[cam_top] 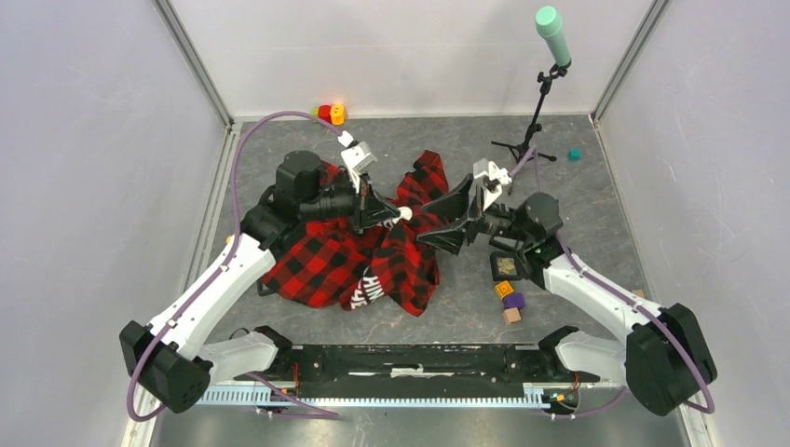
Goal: Remove the brooch from the garment
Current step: Remove the brooch from the clothes.
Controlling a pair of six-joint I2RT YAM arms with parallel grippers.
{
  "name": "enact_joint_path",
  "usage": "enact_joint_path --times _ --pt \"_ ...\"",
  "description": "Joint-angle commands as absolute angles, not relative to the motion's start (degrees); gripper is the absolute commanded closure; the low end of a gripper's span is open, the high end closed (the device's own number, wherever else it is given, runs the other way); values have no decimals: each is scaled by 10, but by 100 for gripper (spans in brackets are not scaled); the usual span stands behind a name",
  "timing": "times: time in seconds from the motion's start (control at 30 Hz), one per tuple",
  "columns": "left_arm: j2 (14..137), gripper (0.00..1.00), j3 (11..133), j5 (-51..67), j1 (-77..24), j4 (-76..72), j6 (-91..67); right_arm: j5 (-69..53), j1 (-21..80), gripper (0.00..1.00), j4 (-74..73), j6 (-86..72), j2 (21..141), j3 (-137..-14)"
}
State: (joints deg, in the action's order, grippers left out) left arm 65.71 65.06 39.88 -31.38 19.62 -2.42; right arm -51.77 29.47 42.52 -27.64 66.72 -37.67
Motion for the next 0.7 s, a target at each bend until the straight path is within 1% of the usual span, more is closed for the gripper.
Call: enact_joint_path --times 0.0,0.03,0.1,0.2,0.4,0.47,0.57,0.67 --pt "616 98 553 374 -316 -19 -189 -467 288 18 569 -321 640 -309" --pt "607 98 517 377 -317 -89 -227 -455 288 16 596 -335 638 -296" --pt "598 98 468 378 -318 -206 -285 -437 289 16 643 -364 642 -273" --pt "599 98 440 383 -317 -292 -333 -421 289 17 688 -394 651 -258" --pt "595 98 440 386 -317 -322 -351 -412 291 23 689 -393 670 -262" --pt "595 98 444 389 -318 -325 -355 -411 291 28 702 -404 680 -265" --pt "599 98 448 398 -318 -342 -370 -415 292 36 761 -441 700 -269" --pt "604 98 452 405 -317 -346 -373 -424 294 40 806 -471 719 -280"
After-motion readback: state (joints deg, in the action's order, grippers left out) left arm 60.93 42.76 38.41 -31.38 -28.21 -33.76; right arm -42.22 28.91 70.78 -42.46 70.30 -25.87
